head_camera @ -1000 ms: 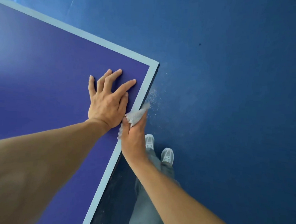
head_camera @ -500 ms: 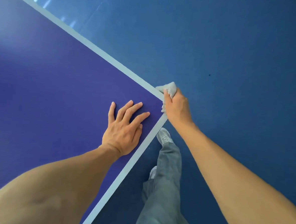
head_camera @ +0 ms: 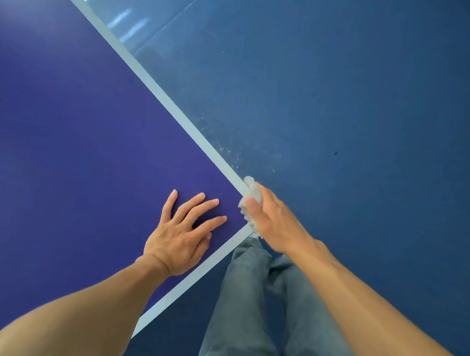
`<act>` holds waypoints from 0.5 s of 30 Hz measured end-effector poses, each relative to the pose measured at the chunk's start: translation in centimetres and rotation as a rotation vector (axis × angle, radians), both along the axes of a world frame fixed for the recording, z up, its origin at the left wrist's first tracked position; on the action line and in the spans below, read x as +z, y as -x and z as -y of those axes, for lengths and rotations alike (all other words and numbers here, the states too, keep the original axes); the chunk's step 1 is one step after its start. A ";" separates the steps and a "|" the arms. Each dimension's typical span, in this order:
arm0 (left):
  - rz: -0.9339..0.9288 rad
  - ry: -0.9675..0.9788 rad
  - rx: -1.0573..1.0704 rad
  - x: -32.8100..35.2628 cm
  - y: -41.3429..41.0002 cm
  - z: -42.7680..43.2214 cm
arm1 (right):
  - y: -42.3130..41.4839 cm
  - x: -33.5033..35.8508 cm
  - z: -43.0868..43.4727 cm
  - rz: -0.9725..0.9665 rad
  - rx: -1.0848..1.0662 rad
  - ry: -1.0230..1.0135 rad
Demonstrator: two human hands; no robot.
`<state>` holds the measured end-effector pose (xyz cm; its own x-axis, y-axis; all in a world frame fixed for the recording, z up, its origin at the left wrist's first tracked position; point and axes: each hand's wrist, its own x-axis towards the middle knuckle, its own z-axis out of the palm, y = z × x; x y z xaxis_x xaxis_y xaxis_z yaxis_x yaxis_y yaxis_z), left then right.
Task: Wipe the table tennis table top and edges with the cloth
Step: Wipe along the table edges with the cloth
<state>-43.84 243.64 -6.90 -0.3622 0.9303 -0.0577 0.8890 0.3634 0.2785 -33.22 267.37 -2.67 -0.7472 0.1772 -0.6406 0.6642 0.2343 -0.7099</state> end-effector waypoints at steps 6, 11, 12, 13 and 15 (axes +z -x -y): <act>-0.003 0.012 0.016 -0.4 0.0 0.0 | 8.2 -2.0 -0.8 0.003 0.065 0.001; -0.020 0.047 0.049 0.0 -0.4 -0.4 | 2.6 -2.6 -1.9 0.076 0.094 0.075; -0.014 0.047 0.058 0.3 -0.6 -0.5 | 1.1 -2.3 -2.3 0.098 0.107 0.092; -0.005 0.049 0.066 0.6 -0.7 -0.6 | 0.0 -2.0 -2.5 0.119 0.115 0.118; -0.001 0.057 0.090 1.2 -0.5 -1.3 | -0.8 -1.9 -2.8 0.142 0.145 0.133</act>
